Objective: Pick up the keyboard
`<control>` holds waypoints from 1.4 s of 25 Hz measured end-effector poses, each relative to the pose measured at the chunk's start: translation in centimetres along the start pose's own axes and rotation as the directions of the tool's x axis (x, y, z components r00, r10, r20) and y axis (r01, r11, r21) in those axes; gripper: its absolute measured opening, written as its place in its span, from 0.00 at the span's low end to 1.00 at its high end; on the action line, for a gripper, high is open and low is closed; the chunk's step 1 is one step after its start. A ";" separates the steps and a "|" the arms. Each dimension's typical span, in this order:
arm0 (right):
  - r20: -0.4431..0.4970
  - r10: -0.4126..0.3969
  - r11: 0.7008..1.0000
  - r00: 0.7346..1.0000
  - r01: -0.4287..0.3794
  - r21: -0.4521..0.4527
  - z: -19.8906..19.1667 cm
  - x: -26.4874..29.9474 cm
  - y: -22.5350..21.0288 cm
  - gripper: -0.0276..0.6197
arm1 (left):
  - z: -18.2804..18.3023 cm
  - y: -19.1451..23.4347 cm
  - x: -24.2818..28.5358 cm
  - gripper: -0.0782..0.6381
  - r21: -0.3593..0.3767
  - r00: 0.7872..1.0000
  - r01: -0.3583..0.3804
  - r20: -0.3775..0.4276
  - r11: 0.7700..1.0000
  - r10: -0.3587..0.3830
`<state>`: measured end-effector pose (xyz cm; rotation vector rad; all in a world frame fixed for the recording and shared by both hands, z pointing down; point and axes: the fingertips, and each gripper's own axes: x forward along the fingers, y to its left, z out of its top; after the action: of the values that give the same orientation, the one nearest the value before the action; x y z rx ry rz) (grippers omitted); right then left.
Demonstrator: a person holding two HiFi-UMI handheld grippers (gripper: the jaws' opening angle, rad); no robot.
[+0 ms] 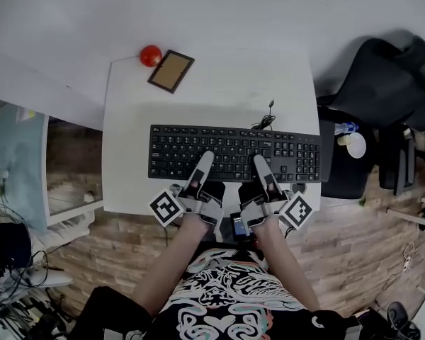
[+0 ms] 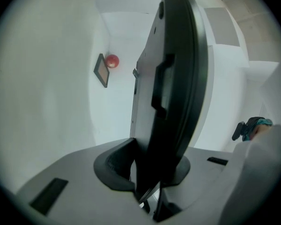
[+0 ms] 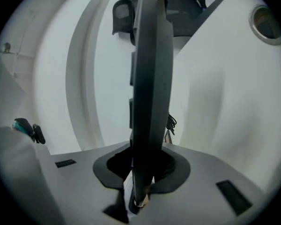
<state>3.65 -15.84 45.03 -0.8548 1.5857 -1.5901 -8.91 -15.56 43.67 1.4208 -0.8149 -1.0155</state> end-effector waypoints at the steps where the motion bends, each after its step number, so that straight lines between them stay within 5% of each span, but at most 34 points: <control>1: -0.008 0.007 1.000 1.000 -0.007 -0.015 0.1 0.2 0.5 0.18 | 0.1 -0.5 0.2 0.22 0.002 1.000 0.012 0.000 1.000 -0.012; 15: -0.049 0.120 0.991 0.992 -0.122 -0.048 -0.1 2.7 7.3 0.18 | 1.4 -6.9 2.0 0.22 0.038 0.995 0.100 0.001 0.994 -0.101; 35: -0.058 0.125 0.987 0.990 -0.130 -0.096 -0.7 3.5 9.3 0.18 | 2.3 -8.6 1.7 0.22 0.037 0.992 0.123 0.034 0.992 -0.125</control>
<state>1.55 -18.27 35.55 -0.7530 1.7335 -1.4636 -10.99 -17.05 35.02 1.5015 -0.7811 -1.1291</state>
